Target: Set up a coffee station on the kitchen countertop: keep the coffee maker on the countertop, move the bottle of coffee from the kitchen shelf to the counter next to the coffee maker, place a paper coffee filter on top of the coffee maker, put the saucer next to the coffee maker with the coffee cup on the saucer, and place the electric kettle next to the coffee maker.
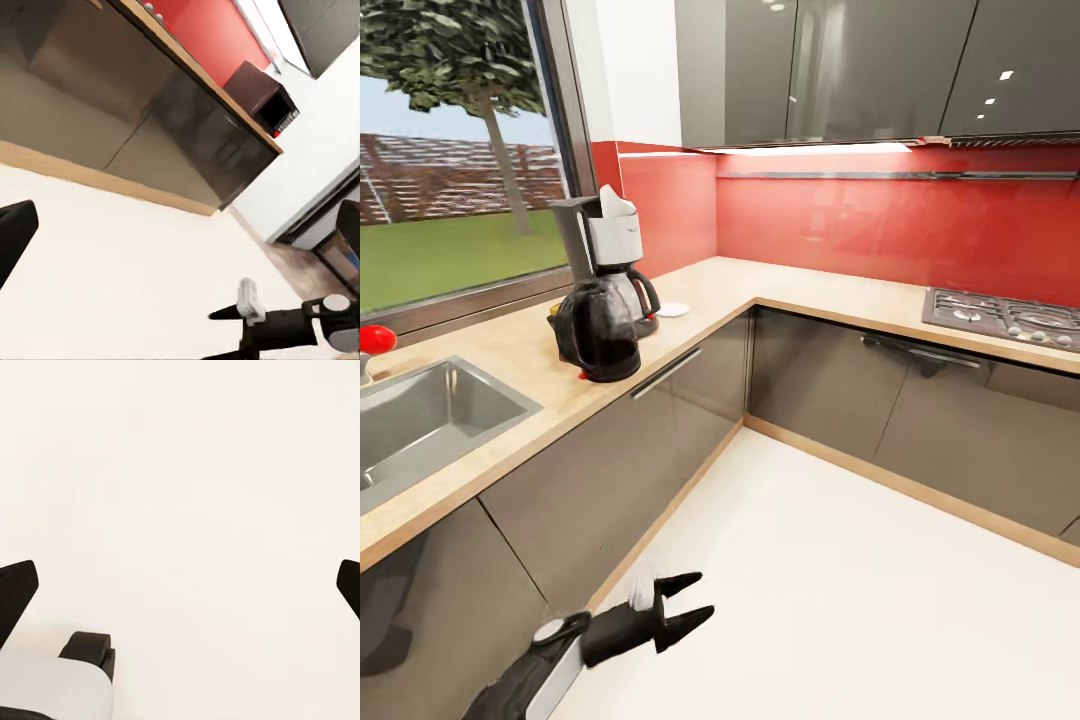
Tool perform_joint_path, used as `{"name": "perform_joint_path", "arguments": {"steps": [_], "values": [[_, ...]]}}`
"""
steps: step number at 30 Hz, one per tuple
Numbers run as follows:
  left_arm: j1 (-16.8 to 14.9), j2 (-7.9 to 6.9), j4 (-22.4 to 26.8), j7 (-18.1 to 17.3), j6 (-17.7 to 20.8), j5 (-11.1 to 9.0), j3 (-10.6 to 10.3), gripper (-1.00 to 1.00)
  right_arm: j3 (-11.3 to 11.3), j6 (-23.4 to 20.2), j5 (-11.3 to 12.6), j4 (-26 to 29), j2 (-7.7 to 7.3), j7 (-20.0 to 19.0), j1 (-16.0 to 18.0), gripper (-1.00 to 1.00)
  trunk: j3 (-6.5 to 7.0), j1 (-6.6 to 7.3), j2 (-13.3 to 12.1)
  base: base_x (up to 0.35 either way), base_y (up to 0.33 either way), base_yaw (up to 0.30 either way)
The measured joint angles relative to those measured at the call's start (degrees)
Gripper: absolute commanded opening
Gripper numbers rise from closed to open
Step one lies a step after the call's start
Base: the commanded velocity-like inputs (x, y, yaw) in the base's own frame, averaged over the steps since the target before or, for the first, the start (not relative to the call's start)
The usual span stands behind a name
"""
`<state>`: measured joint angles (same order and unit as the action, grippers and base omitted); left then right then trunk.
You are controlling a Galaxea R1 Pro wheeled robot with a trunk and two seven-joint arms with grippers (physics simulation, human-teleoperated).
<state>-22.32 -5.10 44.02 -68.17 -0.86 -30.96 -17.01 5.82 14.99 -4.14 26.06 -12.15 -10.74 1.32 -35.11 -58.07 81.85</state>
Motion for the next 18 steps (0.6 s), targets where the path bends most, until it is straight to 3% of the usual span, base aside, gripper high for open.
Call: {"name": "perform_joint_path", "arguments": {"steps": [2, 4, 6, 7, 8, 9, 14, 18], "values": [[0.1, -0.05, -4.7, -1.2, -0.9, 0.0, 1.2, 1.00, 0.0, 0.0, 0.0, 0.1, -0.04, 0.0, 0.0, 1.00, 0.00, 0.00, 0.0, 0.000, 0.000, 0.000], [0.1, -1.08, -13.9, -4.8, -3.0, 0.1, 3.2, 1.00, 0.0, 0.1, 0.0, 0.7, -0.09, 0.0, 0.0, 1.00, 0.00, 0.00, 0.0, 0.000, 0.000, 0.000], [0.1, -1.95, -18.9, -7.2, -4.3, 0.1, 3.8, 1.00, 0.1, 0.1, 0.0, 1.1, -0.08, 0.0, 0.0, 1.00, 0.00, 0.00, 0.0, 0.000, 0.000, 0.000], [0.2, -2.83, -23.3, -9.8, -5.4, 0.1, 4.3, 1.00, 0.1, 0.1, 0.0, 1.6, -0.06, 0.0, 0.1, 1.00, 0.00, 0.00, 0.0, 0.000, 0.000, 0.000], [1.0, -5.42, -30.3, -15.9, -7.6, 0.1, 7.0, 1.00, 0.1, 0.1, 0.0, 2.4, -0.01, 0.1, 0.1, 1.00, 0.01, 0.00, 0.0, 0.000, 0.000, 0.000], [3.2, -6.49, -39.2, -16.6, -7.9, 0.1, 7.5, 1.00, 0.1, 0.1, 0.0, 2.5, 0.01, 0.1, 0.1, 1.00, 0.00, 0.00, 0.0, 0.000, 0.000, 0.000], [7.3, -7.15, -42.0, -17.3, -8.4, 0.1, 12.6, 1.00, 0.1, 0.1, 0.1, 2.6, 0.07, 0.2, 0.1, 1.00, 0.00, 0.00, 0.0, 0.000, 0.000, 0.000], [9.9, -7.16, -42.3, -17.4, -8.5, 0.0, 14.4, 1.00, 0.1, 0.2, 0.1, 2.6, 0.23, 0.2, 0.1, 1.00, 0.00, 0.00, 0.0, 0.000, 0.000, 0.000]]}}
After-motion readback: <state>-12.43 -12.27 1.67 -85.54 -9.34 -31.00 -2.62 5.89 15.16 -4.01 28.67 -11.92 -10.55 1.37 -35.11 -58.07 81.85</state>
